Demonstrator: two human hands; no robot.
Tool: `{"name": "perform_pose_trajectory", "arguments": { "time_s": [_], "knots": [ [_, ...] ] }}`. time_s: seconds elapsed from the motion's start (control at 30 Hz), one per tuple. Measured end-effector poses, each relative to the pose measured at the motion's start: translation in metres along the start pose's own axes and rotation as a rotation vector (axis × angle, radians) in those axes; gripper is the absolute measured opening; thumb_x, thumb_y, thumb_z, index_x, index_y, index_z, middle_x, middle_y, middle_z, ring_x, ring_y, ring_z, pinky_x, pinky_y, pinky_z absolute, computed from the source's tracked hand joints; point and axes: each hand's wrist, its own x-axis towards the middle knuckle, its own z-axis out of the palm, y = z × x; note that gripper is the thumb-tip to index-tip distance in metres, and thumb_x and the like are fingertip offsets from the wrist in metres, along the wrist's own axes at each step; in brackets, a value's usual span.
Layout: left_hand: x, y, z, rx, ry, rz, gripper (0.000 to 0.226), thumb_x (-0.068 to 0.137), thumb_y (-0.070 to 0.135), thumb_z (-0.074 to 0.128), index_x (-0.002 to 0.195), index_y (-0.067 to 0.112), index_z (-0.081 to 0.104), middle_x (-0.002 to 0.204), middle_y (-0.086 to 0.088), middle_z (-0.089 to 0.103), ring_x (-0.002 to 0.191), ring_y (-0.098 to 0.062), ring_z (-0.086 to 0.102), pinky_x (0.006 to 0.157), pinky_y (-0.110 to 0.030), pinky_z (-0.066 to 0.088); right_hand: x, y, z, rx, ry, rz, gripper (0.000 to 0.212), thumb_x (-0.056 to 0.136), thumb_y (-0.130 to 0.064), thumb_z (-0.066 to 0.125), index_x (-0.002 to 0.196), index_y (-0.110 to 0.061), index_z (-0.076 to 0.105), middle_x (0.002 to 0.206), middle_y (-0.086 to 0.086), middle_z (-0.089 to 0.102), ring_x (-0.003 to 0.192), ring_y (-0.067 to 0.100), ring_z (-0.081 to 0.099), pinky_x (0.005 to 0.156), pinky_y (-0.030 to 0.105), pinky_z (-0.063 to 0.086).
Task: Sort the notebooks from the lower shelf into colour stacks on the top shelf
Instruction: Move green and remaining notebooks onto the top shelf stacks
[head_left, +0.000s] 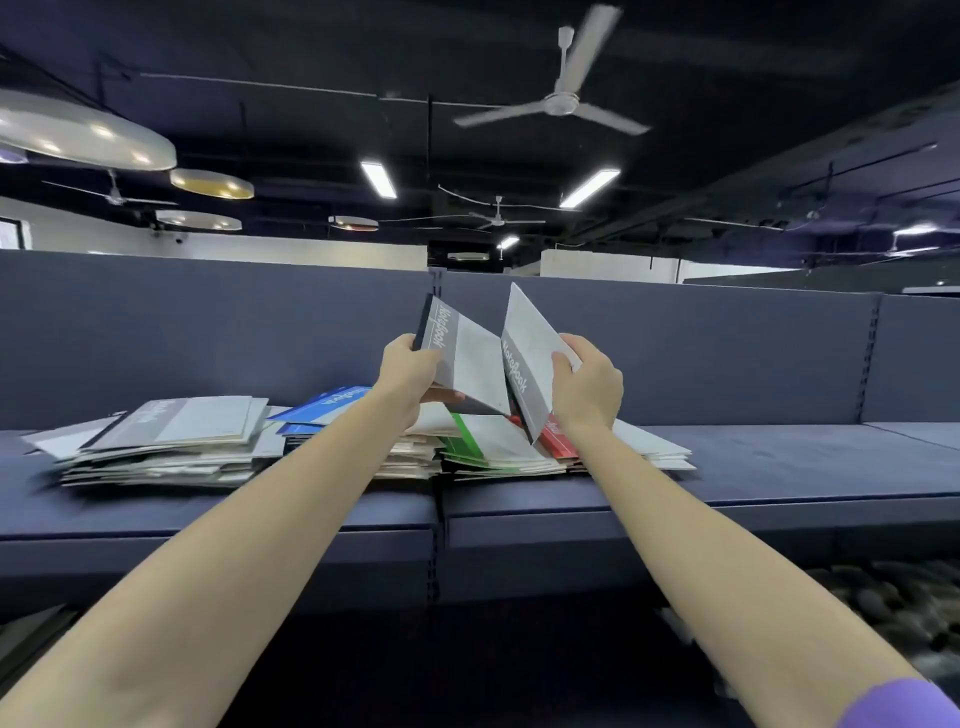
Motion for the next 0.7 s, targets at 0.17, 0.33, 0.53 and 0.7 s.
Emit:
{"name": "perform_pose_trajectory", "arguments": {
  "time_s": [0.17,0.33,0.53,0.7],
  "knots": [
    [-0.007,0.015,-0.057,-0.037,0.081,0.035,0.028,0.091,-0.005,0.047,0.116,-0.002,0.058,0.113,-0.018,0.065,0.069,-0.047,0.071,0.069,-0.054,0.061,-0.020,-0.040,0.046,0.047,-0.028,-0.242,0.029,0.102,-0.019,0.048,0.118,-0.026,0.070,0.092,-0.002,0.075,0.078,0.023,0.064,0.066,0.033,0.049],
    [-0.004,0.020,-0.144,0.005,0.254,0.097,0.033,0.083,-0.003,0.055,0.115,0.001,0.056,0.108,-0.019,0.067,0.082,-0.038,0.072,0.069,-0.056,0.060,-0.044,-0.092,0.092,0.159,-0.027,-0.319,0.028,0.101,-0.015,0.050,0.118,-0.025,0.070,0.092,-0.001,0.075,0.079,0.026,0.064,0.070,0.037,0.050],
    [-0.012,0.014,-0.240,0.016,0.344,0.058,0.030,0.088,-0.012,0.058,0.108,0.010,0.057,0.099,-0.010,0.063,0.077,-0.031,0.067,0.054,-0.044,0.061,-0.080,-0.138,0.142,0.258,-0.067,-0.317,0.026,0.101,-0.017,0.052,0.119,-0.024,0.069,0.095,-0.001,0.075,0.082,0.024,0.066,0.073,0.038,0.052],
    [-0.005,0.000,-0.287,0.253,0.497,0.081,0.032,0.091,0.004,0.055,0.115,0.023,0.064,0.109,-0.005,0.066,0.095,-0.033,0.066,0.070,-0.050,0.061,-0.097,-0.160,0.164,0.269,-0.093,-0.327,0.024,0.103,-0.018,0.051,0.119,-0.024,0.067,0.091,-0.002,0.074,0.079,0.023,0.065,0.070,0.037,0.050]
  ]
}}
